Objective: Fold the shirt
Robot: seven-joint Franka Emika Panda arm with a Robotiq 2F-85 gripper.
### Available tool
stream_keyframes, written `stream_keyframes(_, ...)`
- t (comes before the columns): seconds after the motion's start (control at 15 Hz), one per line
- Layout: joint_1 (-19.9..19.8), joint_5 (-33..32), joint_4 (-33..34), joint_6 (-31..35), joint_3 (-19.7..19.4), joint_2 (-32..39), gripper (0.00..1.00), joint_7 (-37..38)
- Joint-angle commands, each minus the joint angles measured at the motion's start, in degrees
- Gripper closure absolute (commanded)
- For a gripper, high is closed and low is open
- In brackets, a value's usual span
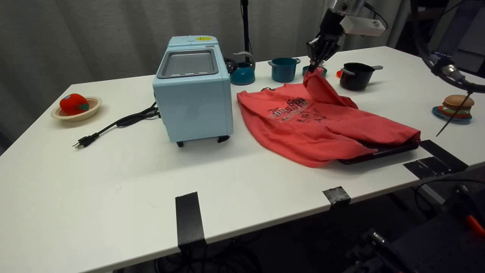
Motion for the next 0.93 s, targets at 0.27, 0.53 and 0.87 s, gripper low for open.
stream_keyframes(0.27,-0.98,13.37,-3.92,6.78,8.44,-2.94,0.99,-10.37)
stream_keyframes(0.53,-0.3,19.4,-3.45,6.22,9.53,-2.59,0.99,-13.35)
stream_keyframes(0.87,0.16,21.48,-4.02,4.58,7.99,-2.66,0.49,-13.94)
